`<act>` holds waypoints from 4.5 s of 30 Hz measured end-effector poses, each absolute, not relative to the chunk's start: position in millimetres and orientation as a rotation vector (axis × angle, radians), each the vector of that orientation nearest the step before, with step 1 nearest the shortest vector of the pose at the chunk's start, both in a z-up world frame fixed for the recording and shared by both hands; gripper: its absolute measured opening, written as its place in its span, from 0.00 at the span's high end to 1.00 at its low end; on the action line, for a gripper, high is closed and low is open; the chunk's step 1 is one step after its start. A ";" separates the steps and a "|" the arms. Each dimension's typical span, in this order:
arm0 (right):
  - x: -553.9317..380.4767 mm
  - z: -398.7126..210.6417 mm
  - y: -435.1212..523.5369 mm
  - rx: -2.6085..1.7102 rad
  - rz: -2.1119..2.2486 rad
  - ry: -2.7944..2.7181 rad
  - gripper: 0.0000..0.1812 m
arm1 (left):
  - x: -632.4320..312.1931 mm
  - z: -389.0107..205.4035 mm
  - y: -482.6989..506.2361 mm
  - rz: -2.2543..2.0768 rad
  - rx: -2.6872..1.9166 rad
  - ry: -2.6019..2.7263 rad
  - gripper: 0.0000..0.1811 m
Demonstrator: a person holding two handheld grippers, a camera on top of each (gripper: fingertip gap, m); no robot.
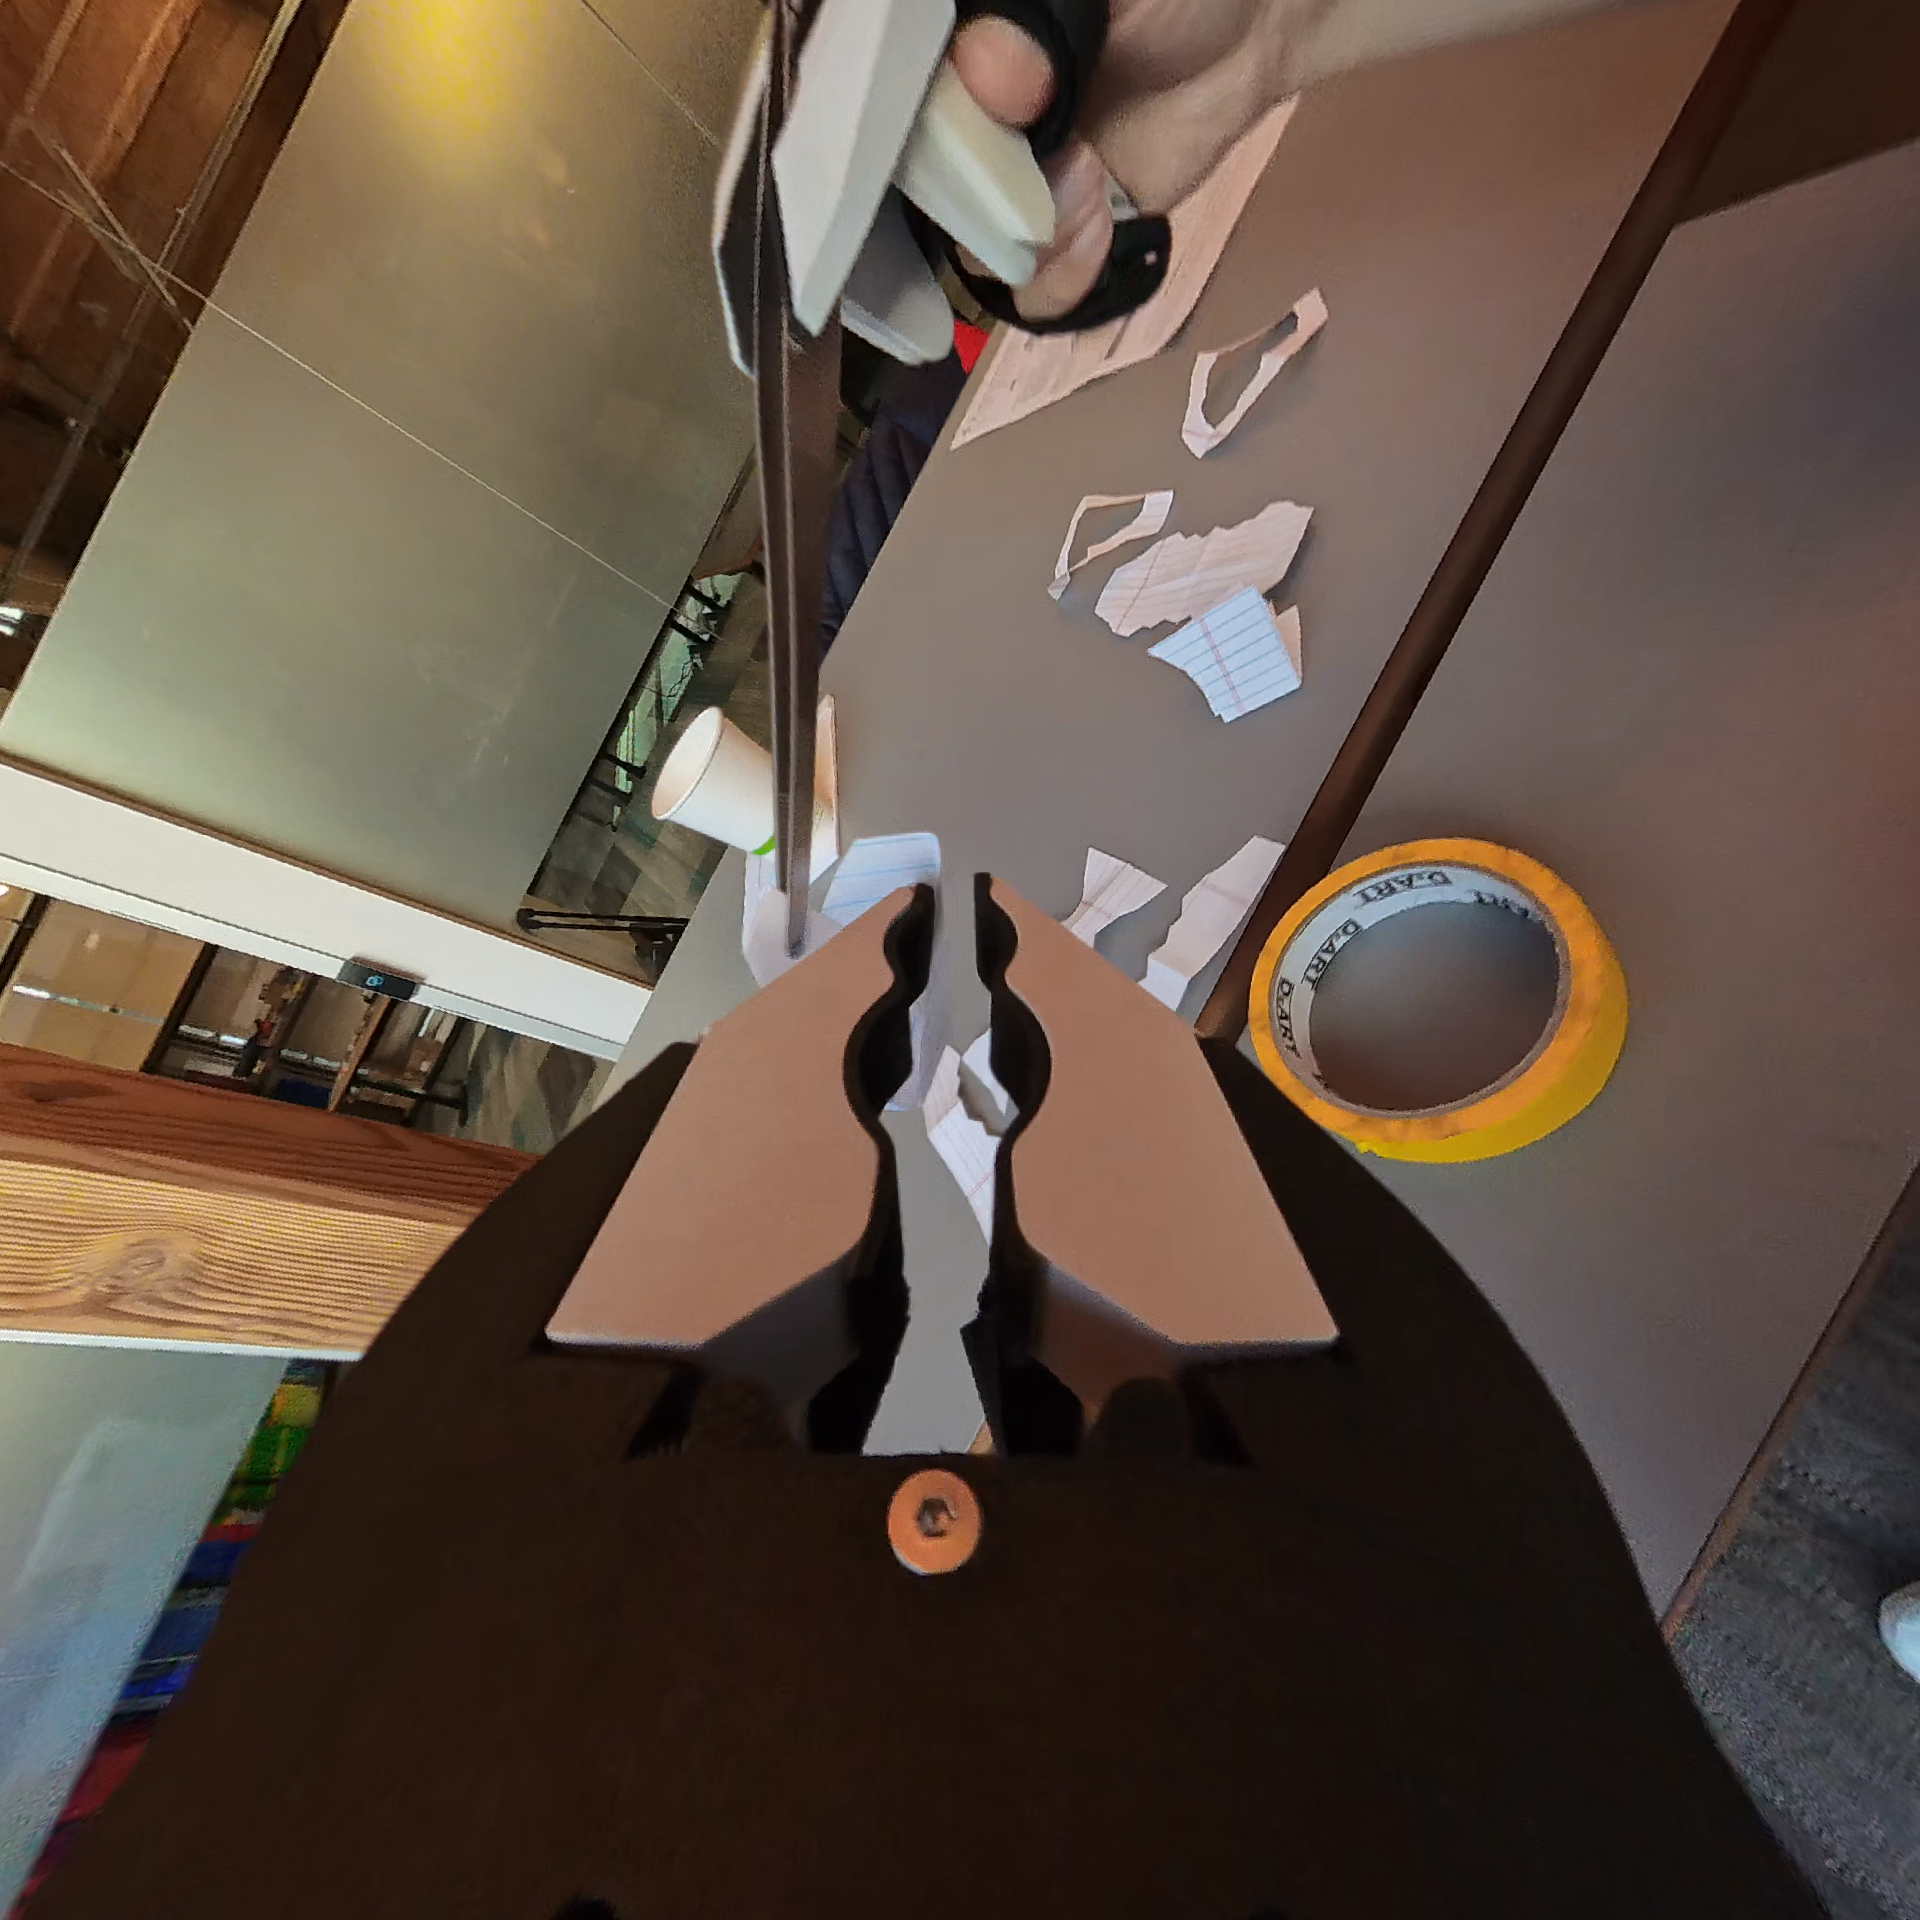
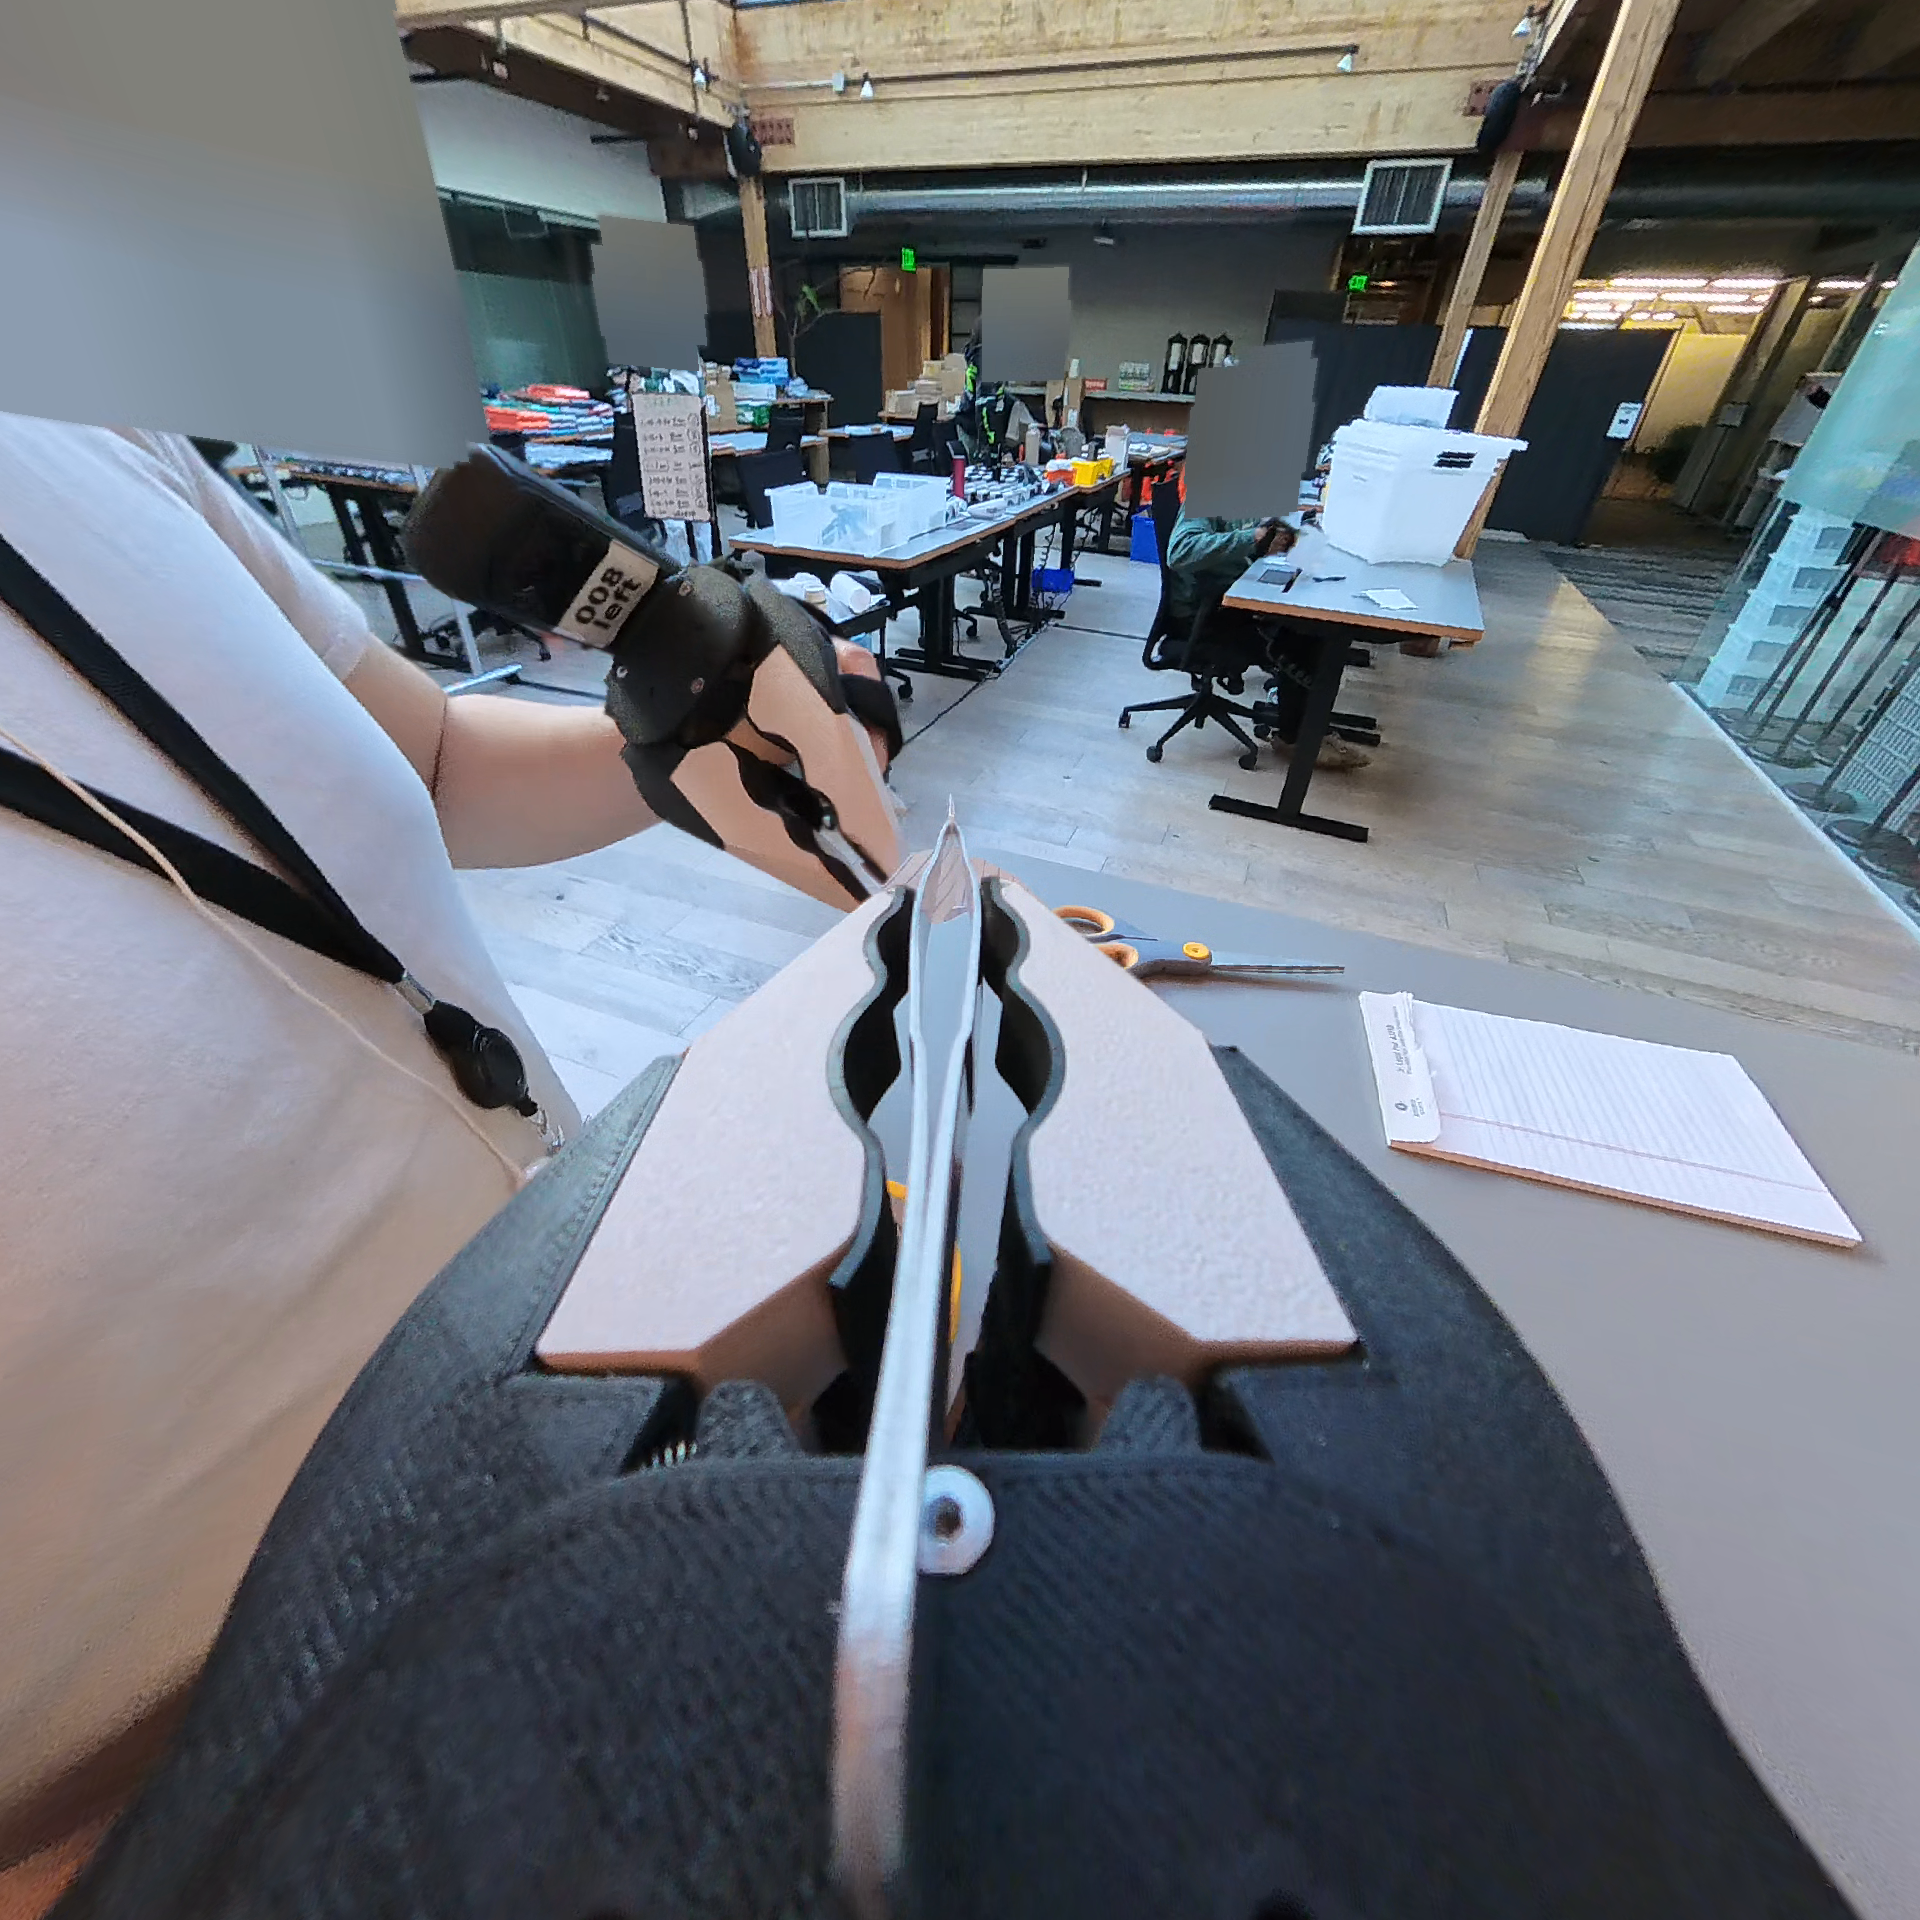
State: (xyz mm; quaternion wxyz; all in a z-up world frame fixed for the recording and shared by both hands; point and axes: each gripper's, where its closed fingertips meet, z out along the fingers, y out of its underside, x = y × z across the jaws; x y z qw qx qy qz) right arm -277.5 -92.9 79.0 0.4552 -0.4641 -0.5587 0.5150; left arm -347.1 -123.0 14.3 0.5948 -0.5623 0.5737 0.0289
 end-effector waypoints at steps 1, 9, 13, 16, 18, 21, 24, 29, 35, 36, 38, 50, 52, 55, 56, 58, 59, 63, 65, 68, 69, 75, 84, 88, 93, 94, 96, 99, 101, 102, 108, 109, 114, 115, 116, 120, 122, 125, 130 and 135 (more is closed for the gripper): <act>-279.3 78.3 -91.8 -1.148 1.276 -1.364 0.94 | -347.8 15.4 -123.6 0.047 -1.311 1.312 0.97; -287.7 78.9 -80.3 -1.153 1.354 -1.236 0.94 | -357.1 25.7 -125.0 -0.167 -1.407 1.092 0.82; -287.7 82.4 -70.1 -1.154 1.366 -1.159 0.94 | -361.0 34.4 -122.9 -0.257 -1.419 0.999 0.78; -286.7 84.7 -63.8 -1.159 1.359 -1.114 0.94 | -363.0 39.3 -119.9 -0.316 -1.432 0.955 0.73; -286.0 84.7 -59.9 -1.166 1.343 -1.094 0.94 | -363.8 43.8 -119.7 -0.363 -1.433 0.926 0.71; -284.1 84.8 -55.5 -1.172 1.329 -1.070 0.94 | -369.2 50.8 -120.6 -0.421 -1.431 0.872 0.69; -282.9 84.6 -54.3 -1.176 1.324 -1.066 0.94 | -381.9 59.2 -122.2 -0.457 -1.420 0.801 0.71; -286.6 81.3 -55.4 -1.194 1.308 -1.094 0.94 | -410.6 57.2 -115.6 -0.447 -1.455 0.702 0.75; -299.7 81.2 -54.2 -1.200 1.322 -1.101 0.94 | -427.1 60.2 -108.9 -0.494 -1.443 0.622 0.78; -302.5 81.0 -54.6 -1.200 1.326 -1.103 0.94 | -428.8 60.2 -107.4 -0.498 -1.444 0.619 0.78; -308.1 79.6 -56.0 -1.203 1.331 -1.112 0.94 | -432.3 58.7 -103.8 -0.497 -1.457 0.617 0.78; -323.9 75.9 -52.4 -1.237 1.349 -1.099 0.94 | -453.8 77.2 -94.6 -0.488 -1.438 0.566 0.78; -324.4 74.3 -49.7 -1.245 1.352 -1.084 0.94 | -455.0 78.6 -94.8 -0.483 -1.440 0.569 0.79; -324.5 74.0 -44.1 -1.254 1.356 -1.059 0.94 | -458.5 79.4 -93.2 -0.452 -1.449 0.582 0.80; -324.6 75.7 -41.6 -1.254 1.361 -1.050 0.94 | -460.6 79.6 -91.9 -0.435 -1.455 0.589 0.81; -325.4 83.3 -35.9 -1.242 1.386 -1.034 0.94 | -465.0 80.9 -88.1 -0.396 -1.466 0.615 0.83; -325.9 88.3 -32.3 -1.237 1.404 -1.020 0.94 | -466.5 81.6 -86.1 -0.374 -1.473 0.637 0.84; -326.6 107.7 -22.1 -1.218 1.483 -0.964 0.94 | -469.4 81.2 -74.6 -0.240 -1.526 0.739 0.94; -326.8 111.8 -20.1 -1.210 1.488 -0.959 0.94 | -467.1 85.6 -68.8 -0.181 -1.526 0.766 0.96; -327.5 115.1 -20.2 -1.205 1.495 -0.961 0.94 | -454.4 96.8 -61.5 -0.165 -1.489 0.795 0.92; -327.5 116.0 -20.8 -1.202 1.495 -0.964 0.94 | -452.2 99.0 -57.1 -0.146 -1.483 0.801 0.91; -325.4 118.3 -27.7 -1.172 1.458 -1.013 0.94 | -448.3 114.3 -46.1 -0.303 -1.481 0.749 0.92; -325.5 114.2 -40.7 -1.118 1.417 -1.086 0.94 | -448.5 90.9 -46.7 -0.403 -1.588 0.746 0.90; -329.6 111.7 -42.0 -1.112 1.395 -1.104 0.94 | -445.2 80.0 -49.1 -0.462 -1.628 0.733 0.91; -332.1 111.0 -44.6 -1.095 1.378 -1.115 0.94 | -442.4 70.4 -51.1 -0.467 -1.644 0.730 0.98; -332.1 111.2 -45.4 -1.091 1.377 -1.118 0.94 | -441.7 70.5 -51.4 -0.474 -1.640 0.726 0.99; -332.0 111.3 -45.8 -1.089 1.376 -1.118 0.94 | -440.5 70.6 -52.5 -0.480 -1.630 0.724 1.00; -331.8 110.5 -45.5 -1.091 1.378 -1.115 0.94 | -439.3 69.9 -53.9 -0.485 -1.624 0.723 1.00; -331.4 110.3 -45.7 -1.092 1.387 -1.109 0.94 | -439.1 70.5 -54.8 -0.491 -1.616 0.720 1.00; -331.1 110.1 -46.1 -1.092 1.392 -1.107 0.94 | -438.8 70.5 -55.4 -0.497 -1.614 0.720 1.00; -330.1 108.1 -45.0 -1.111 1.421 -1.083 0.91 | -438.6 73.2 -56.7 -0.510 -1.607 0.707 1.00; -330.4 107.3 -44.5 -1.118 1.427 -1.079 0.91 | -438.9 74.1 -56.7 -0.510 -1.605 0.704 1.00; -331.3 105.1 -43.3 -1.138 1.443 -1.064 0.90 | -440.9 75.6 -57.1 -0.520 -1.604 0.697 1.00; -331.4 104.3 -43.5 -1.140 1.439 -1.066 0.90 | -441.7 76.2 -57.5 -0.524 -1.602 0.694 1.00; -331.5 103.5 -43.8 -1.141 1.435 -1.070 0.90 | -442.5 77.0 -58.1 -0.530 -1.598 0.690 1.00; -331.4 101.8 -44.1 -1.151 1.443 -1.070 0.90 | -445.1 80.3 -61.7 -0.566 -1.587 0.678 1.00; -331.1 101.8 -42.9 -1.154 1.448 -1.061 0.90 | -446.0 82.2 -63.8 -0.587 -1.581 0.675 1.00; -331.0 101.1 -41.1 -1.160 1.463 -1.046 0.90 | -447.0 85.3 -67.5 -0.619 -1.569 0.669 1.00; -332.0 96.6 -39.7 -1.173 1.489 -1.032 0.90 | -448.9 89.1 -73.3 -0.670 -1.554 0.660 1.00; -327.5 100.4 -38.0 -1.166 1.586 -0.984 0.90 | -451.0 97.5 -78.9 -0.760 -1.514 0.673 1.00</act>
